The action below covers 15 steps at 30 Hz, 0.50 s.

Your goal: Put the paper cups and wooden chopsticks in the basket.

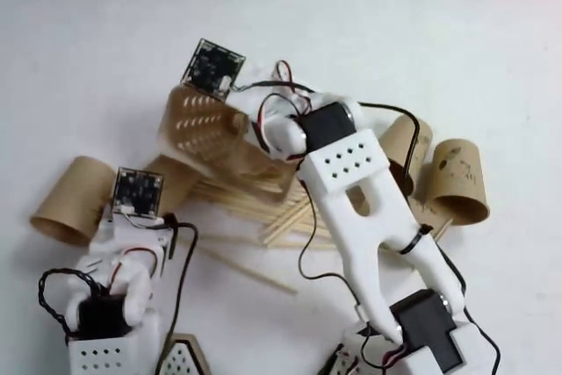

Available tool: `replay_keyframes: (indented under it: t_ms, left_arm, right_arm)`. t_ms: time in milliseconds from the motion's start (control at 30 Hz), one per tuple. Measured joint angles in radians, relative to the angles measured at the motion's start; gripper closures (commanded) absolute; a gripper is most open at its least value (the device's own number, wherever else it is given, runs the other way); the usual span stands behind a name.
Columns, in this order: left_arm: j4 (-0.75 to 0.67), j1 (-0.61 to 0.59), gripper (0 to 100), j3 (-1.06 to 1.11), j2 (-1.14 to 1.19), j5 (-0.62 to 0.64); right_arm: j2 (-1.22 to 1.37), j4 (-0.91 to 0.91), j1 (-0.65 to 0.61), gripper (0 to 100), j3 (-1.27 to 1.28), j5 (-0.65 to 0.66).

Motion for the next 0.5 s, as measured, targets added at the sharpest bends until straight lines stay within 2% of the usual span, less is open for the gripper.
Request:
replay_keyframes:
  t_ms: [100, 167, 267, 500]
  left_arm:
    - [-0.018, 0.000, 82, 0.003, 0.000, 0.000]
    - [-0.018, 0.000, 82, 0.003, 0.000, 0.000]
    - [-0.018, 0.000, 82, 0.003, 0.000, 0.000]
    - [-0.018, 0.000, 82, 0.003, 0.000, 0.000]
  right_arm:
    - [0.000, -0.021, 0.040, 75.4, -0.002, -0.100]
    - [0.009, -0.043, 0.078, 69.4, -0.002, -0.155]
    - [0.026, -0.072, 0.127, 69.7, -0.012, -0.204]
    - [0.025, -0.048, 0.166, 73.4, -0.091, -0.218]
